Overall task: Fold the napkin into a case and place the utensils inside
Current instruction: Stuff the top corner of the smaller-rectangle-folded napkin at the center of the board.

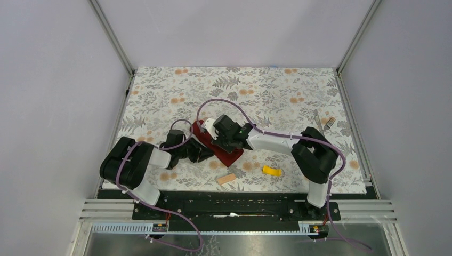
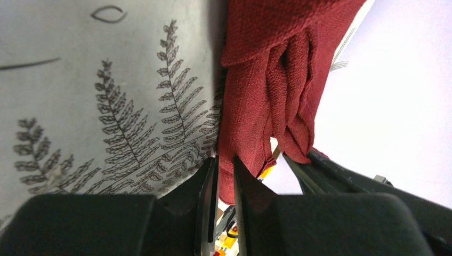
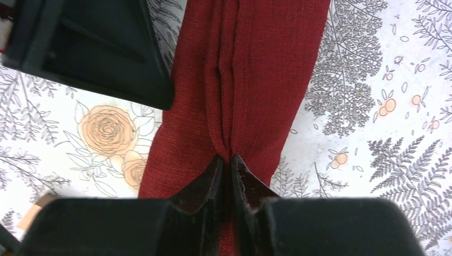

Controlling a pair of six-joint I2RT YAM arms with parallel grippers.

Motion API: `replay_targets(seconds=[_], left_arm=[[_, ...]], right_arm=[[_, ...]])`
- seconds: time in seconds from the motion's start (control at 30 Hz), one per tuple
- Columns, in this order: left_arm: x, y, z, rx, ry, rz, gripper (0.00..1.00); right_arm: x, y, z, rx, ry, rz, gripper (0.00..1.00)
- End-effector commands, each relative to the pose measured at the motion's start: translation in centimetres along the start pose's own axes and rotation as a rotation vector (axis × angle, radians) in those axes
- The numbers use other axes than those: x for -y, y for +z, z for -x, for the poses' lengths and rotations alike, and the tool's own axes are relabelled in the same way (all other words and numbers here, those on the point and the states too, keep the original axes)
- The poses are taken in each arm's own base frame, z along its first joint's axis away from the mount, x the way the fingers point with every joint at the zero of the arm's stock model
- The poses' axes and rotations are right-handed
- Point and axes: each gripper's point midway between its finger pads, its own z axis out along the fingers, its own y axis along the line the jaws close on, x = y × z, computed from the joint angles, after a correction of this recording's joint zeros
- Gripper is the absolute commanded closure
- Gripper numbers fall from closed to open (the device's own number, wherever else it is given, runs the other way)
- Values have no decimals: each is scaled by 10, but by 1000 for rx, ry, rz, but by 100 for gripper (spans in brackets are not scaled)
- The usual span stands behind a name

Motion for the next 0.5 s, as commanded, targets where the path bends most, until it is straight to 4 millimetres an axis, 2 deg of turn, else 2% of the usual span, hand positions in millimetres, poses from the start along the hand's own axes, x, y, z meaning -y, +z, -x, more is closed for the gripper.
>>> replay_targets(seconds=[0.0, 0.17, 0.47], left_arm=[[-18, 6, 2, 40, -8, 49, 81], [-16, 10, 1, 47, -11, 37, 86], [-10, 13, -6, 54, 0, 20, 90]], right_arm=[[-9, -13, 29, 63, 76, -5, 89], [-17, -10, 29, 68, 187, 5, 100], [-38, 14, 25, 56, 381, 68, 100]])
